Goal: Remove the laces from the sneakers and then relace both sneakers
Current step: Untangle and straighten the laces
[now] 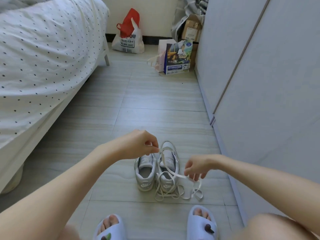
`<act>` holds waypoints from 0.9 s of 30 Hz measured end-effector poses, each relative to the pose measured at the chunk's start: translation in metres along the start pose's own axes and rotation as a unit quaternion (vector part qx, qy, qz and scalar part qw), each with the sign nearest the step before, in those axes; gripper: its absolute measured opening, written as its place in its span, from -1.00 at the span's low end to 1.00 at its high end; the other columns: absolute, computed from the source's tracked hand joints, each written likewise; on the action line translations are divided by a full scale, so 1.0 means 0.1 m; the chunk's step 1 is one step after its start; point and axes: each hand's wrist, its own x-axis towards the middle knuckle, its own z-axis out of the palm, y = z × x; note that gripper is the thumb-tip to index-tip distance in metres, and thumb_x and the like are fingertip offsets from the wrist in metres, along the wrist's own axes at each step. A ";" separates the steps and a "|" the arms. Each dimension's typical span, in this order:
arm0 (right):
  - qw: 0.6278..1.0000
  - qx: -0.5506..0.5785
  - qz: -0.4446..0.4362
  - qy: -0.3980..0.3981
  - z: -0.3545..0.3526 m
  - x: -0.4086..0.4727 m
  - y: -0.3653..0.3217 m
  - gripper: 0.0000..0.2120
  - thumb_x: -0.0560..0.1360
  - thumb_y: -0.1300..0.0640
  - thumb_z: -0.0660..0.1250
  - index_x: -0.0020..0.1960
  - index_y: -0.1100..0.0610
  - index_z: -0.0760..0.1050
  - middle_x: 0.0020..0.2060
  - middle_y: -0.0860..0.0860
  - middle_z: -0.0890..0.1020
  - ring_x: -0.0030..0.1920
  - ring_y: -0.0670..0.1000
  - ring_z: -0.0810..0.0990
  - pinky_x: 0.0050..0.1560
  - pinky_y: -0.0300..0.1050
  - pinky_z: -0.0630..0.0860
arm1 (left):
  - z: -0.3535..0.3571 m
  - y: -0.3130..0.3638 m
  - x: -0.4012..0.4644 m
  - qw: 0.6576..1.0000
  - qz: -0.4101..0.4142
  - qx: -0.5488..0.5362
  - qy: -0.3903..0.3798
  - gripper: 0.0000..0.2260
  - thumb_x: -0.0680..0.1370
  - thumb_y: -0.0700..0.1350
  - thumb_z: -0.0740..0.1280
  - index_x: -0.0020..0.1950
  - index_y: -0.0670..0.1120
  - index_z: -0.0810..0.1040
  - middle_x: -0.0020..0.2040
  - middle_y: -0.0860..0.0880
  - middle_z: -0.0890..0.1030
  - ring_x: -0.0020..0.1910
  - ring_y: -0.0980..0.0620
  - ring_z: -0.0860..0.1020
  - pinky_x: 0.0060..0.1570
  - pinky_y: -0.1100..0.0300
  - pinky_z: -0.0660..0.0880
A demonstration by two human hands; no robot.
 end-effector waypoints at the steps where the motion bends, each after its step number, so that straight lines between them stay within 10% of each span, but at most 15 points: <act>1: 1.000 -0.007 -0.004 0.024 0.01 0.12 -0.02 -0.70 0.60 0.08 0.13 0.15 0.24 0.52 -0.04 0.10 0.63 -0.08 -0.02 0.58 -0.10 -0.22 0.52 | 0.04 -0.03 0.00 1.000 -0.002 0.007 -0.012 -0.91 0.55 -0.01 0.31 -0.10 0.01 0.57 -0.30 0.12 0.55 -0.34 0.23 0.46 -0.30 0.39 0.39; 5: 0.991 -0.031 -0.023 0.127 0.16 0.70 -0.08 -0.75 0.57 0.15 0.14 -0.19 0.23 0.49 -0.20 0.19 0.60 -0.32 0.02 0.48 -0.30 -0.18 0.40 | 0.07 -0.18 0.01 1.000 -0.010 -0.002 -0.006 -0.89 0.55 -0.01 0.30 -0.06 0.00 0.59 -0.22 0.07 0.60 -0.23 0.13 0.52 -0.13 0.22 0.48; 10: 0.982 -0.065 -0.012 0.178 0.38 1.35 -0.08 -0.75 0.53 0.12 0.19 -0.21 0.25 0.51 -0.13 0.20 0.64 -0.12 0.14 0.54 -0.20 -0.09 0.39 | 0.08 -0.35 -0.02 1.000 0.016 -0.003 -0.006 -0.91 0.54 -0.07 0.29 -0.15 0.02 0.57 -0.19 0.15 0.52 -0.25 0.28 0.45 -0.26 0.46 0.30; 13: 0.990 -0.061 -0.001 0.131 0.51 1.57 -0.07 -0.73 0.51 0.04 0.27 -0.28 0.17 0.50 -0.26 0.14 0.59 -0.16 0.11 0.54 -0.27 -0.14 0.36 | 0.11 -0.38 -0.06 0.992 -0.007 -0.121 -0.027 -0.85 0.45 -0.04 0.27 -0.33 0.05 0.49 -0.01 0.14 0.60 -0.21 0.36 0.49 -0.20 0.48 0.36; 18: 0.986 0.086 0.017 0.144 0.52 1.57 -0.09 -0.72 0.54 0.18 0.20 -0.34 0.17 0.46 -0.36 0.08 0.51 -0.25 0.06 0.48 -0.34 -0.17 0.33 | 0.09 -0.33 -0.08 0.929 -0.007 -0.367 -0.038 -0.81 0.38 -0.12 0.16 -0.42 0.01 0.46 -0.10 -0.05 0.69 -0.04 -0.07 0.59 -0.01 0.13 0.46; 22: 0.843 0.514 -0.006 0.157 0.28 1.27 -0.13 -0.78 0.51 0.34 0.11 -0.27 0.24 0.42 -0.20 0.16 0.56 -0.25 0.03 0.56 -0.22 -0.15 0.52 | 0.13 -0.29 -0.08 0.940 -0.025 -0.341 0.010 -0.85 0.50 -0.11 0.22 -0.25 -0.10 0.44 -0.34 -0.07 0.65 -0.29 -0.01 0.58 -0.13 0.05 0.49; 27: 0.721 0.662 -0.104 0.177 -0.15 0.66 -0.16 -0.76 0.55 0.30 0.11 -0.26 0.21 0.42 -0.24 0.14 0.58 -0.16 0.09 0.62 -0.10 -0.10 0.53 | 0.13 -0.25 -0.07 0.977 -0.027 -0.209 0.038 -0.86 0.57 -0.04 0.25 -0.19 0.07 0.47 -0.43 0.06 0.52 -0.48 0.16 0.47 -0.39 0.27 0.41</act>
